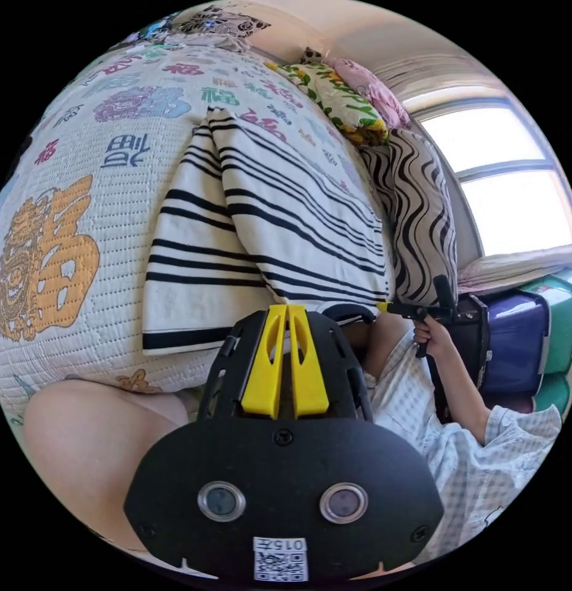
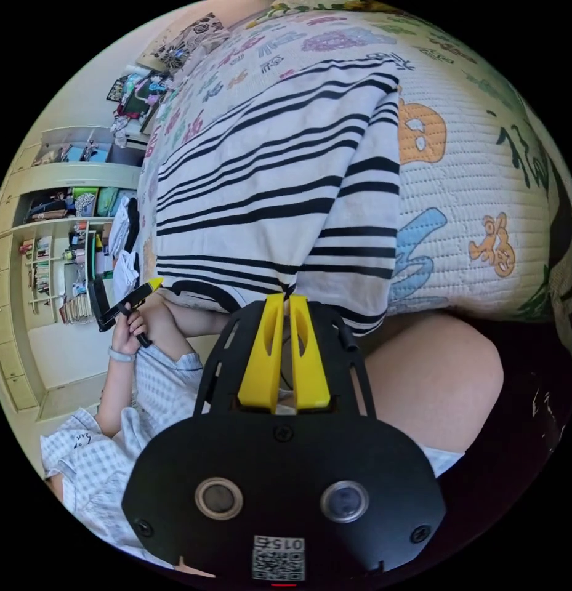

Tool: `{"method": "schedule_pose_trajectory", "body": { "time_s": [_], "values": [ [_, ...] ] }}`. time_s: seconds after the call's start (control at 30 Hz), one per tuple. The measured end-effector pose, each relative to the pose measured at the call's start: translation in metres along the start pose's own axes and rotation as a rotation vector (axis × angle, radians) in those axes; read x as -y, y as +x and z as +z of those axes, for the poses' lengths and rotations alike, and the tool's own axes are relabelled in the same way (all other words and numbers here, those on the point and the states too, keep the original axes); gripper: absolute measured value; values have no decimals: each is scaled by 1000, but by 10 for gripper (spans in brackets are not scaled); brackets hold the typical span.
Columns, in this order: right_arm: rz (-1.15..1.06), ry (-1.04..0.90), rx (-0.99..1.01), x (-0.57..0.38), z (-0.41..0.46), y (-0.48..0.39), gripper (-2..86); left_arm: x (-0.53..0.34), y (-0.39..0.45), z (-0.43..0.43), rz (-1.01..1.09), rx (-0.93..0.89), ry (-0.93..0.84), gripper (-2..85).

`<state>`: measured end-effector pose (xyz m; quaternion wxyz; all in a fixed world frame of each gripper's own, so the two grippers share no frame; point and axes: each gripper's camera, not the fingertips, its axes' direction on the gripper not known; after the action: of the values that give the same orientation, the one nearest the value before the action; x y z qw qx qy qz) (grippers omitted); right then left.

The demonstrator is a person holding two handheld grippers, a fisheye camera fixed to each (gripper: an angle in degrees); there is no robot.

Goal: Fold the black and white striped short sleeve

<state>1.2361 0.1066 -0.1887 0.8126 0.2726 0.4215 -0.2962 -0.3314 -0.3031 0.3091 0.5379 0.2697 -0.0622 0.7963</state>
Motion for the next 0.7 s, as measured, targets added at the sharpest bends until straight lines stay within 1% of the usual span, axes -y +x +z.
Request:
{"method": "schedule_pose_trajectory", "body": {
  "time_s": [0.1,0.17,0.23,0.27,0.3,0.33,0.37,0.43,0.5,0.57,0.63,0.7],
  "values": [
    [31,-41,-26,10,22,-11,28,0,-5,10,-47,2,-34,4],
    [41,-38,-28,13,27,-19,42,-2,-3,3,-48,-4,-15,24],
    [40,5,-53,12,25,-35,59,-13,0,-23,-62,8,82,63],
    [40,23,-66,12,23,-39,61,-17,0,-32,-70,5,119,70],
    [35,60,-87,11,19,-49,66,-25,0,-50,-86,9,191,82],
    [23,92,-94,14,14,-60,68,-31,1,-68,-114,54,239,91],
    [14,105,-92,16,11,-67,70,-32,1,-75,-127,86,245,94],
    [-50,134,-70,31,5,-99,72,-28,-4,-95,-147,193,205,100],
    [-120,145,-73,48,6,-132,73,-20,-13,-100,-157,217,166,101],
    [-199,138,-92,69,13,-169,73,-8,-25,-94,-181,219,94,102],
    [-295,98,-117,101,34,-221,75,4,-38,-79,-209,180,0,104],
    [-365,66,-147,126,55,-262,79,12,-44,-71,-230,187,-58,111]
  ]
}}
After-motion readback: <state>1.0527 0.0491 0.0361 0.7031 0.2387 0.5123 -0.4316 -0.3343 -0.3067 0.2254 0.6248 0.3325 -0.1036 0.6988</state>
